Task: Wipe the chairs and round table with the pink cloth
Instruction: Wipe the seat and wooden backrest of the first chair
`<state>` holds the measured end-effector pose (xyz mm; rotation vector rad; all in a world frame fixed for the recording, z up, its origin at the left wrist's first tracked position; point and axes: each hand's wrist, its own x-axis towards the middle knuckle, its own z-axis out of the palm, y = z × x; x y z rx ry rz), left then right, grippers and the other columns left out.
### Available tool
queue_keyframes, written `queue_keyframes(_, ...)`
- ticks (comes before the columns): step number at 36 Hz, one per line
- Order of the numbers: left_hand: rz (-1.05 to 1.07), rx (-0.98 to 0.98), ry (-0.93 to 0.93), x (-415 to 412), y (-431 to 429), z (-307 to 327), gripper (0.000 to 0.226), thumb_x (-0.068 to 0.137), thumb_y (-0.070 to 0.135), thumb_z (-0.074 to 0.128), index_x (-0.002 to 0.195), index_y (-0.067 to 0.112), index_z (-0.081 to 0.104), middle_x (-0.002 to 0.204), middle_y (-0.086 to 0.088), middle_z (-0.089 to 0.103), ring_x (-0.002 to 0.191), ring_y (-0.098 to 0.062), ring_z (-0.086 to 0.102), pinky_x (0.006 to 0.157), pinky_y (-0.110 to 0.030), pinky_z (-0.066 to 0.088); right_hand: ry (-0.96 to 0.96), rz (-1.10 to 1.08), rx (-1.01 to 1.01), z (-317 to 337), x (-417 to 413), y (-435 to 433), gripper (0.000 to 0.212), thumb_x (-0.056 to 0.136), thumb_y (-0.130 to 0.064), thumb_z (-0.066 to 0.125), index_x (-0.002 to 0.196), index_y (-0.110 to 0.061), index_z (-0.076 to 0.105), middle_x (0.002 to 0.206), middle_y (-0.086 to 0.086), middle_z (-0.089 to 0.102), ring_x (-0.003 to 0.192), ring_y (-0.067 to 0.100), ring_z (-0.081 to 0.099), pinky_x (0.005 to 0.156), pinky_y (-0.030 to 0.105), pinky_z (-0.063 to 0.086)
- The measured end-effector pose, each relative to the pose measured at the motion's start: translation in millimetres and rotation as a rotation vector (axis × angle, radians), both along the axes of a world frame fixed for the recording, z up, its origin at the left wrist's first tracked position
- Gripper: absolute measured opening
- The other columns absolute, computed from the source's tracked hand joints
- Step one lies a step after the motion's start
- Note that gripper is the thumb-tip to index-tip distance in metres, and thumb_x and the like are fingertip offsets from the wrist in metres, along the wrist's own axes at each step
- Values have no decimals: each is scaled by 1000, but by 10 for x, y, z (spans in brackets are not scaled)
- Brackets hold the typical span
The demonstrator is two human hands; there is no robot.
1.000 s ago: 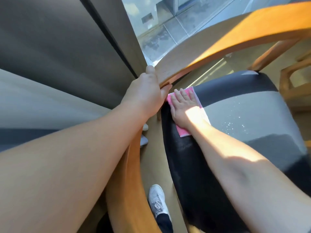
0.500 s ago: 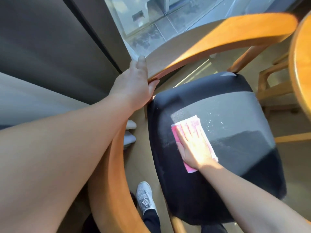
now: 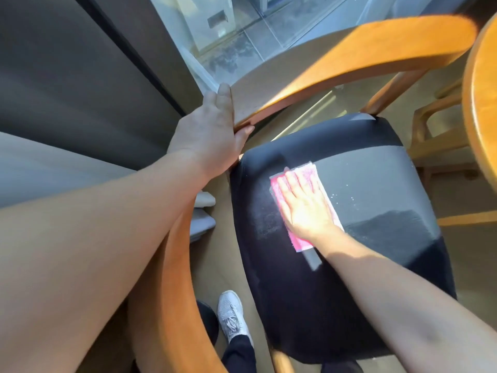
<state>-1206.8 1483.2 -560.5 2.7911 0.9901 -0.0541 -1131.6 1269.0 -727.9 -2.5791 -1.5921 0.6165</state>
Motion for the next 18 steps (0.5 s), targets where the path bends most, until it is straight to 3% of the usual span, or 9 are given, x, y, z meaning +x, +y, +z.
queue_keyframes(6, -6, -14, 12, 2, 4, 9, 65, 90, 50, 47, 138, 12, 26, 117, -11, 46, 94, -33, 57, 70, -41, 47, -143, 37, -2, -124, 346, 601, 55, 101, -36, 23, 153, -19, 23, 160, 10, 20, 148, 32, 15, 120, 49, -5)
queue_keyframes(8, -11, 13, -6, -7, 9, -15, 66, 90, 50, 47, 140, 11, 25, 118, -12, 46, 96, -34, 57, 68, -38, 42, -186, 33, -49, -126, 448, 795, 58, 101, -41, 7, 154, -22, 17, 162, 7, 16, 149, 29, 12, 120, 50, -3)
queue_keyframes(10, -7, 2, 13, -3, 9, 5, 67, 90, 50, 46, 140, 11, 24, 119, -11, 46, 97, -33, 57, 68, -38, 41, -182, 15, -96, -62, 537, 980, 61, 101, -43, 0, 153, -23, 24, 160, 6, 22, 148, 28, 17, 120, 51, 3)
queue_keyframes(13, -15, -4, 20, 2, 0, 8, 65, 90, 50, 46, 138, 12, 26, 116, -9, 47, 95, -32, 57, 67, -38, 42, -219, 16, -86, -15, 605, 1046, 56, 102, -40, 8, 142, -21, 42, 152, 14, 37, 143, 30, 29, 119, 53, 11)
queue_keyframes(16, -24, 11, 17, 4, -3, -18, 67, 90, 52, 45, 140, 12, 24, 117, -10, 46, 93, -32, 57, 64, -37, 39, -239, 68, -78, -13, 609, 928, 51, 100, -37, 13, 137, -18, 43, 132, 16, 48, 133, 33, 36, 118, 54, 12)
queue_keyframes(18, -19, 12, 33, 8, -3, -14, 69, 90, 52, 44, 141, 11, 22, 118, -11, 45, 94, -33, 57, 64, -37, 38, -190, 74, -66, -37, 603, 829, 54, 101, -38, 17, 144, -13, 40, 141, 16, 46, 138, 34, 33, 119, 51, 9)
